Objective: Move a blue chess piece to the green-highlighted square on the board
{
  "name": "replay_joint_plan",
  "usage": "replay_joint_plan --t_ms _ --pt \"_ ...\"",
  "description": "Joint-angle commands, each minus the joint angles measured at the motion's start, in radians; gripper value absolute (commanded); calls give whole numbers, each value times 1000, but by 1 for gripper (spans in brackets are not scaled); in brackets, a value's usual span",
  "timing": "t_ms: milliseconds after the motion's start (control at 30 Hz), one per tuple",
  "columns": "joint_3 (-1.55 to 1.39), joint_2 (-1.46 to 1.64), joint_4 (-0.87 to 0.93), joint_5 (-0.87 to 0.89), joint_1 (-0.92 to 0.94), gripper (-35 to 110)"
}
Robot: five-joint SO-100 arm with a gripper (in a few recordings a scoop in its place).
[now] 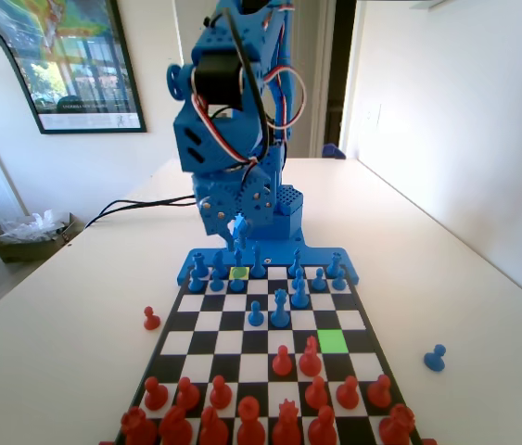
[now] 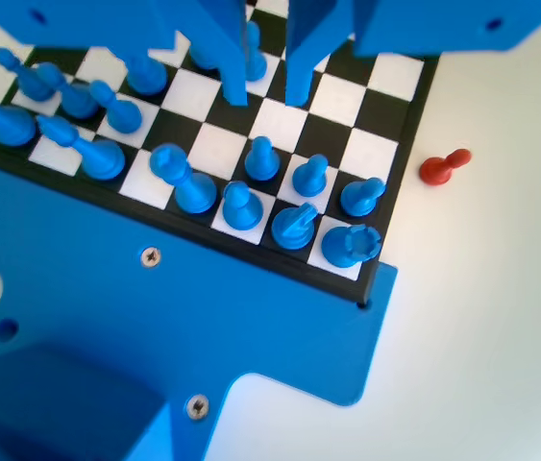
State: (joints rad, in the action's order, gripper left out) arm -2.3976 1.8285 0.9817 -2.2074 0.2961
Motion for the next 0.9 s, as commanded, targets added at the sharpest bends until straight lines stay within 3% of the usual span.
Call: replay_joint_plan --t_ms 0,300,867 --pt "11 21 0 -28 37 9" --pt "-120 98 -72 -75 75 9" --pt "-140 69 -115 44 -43 9"
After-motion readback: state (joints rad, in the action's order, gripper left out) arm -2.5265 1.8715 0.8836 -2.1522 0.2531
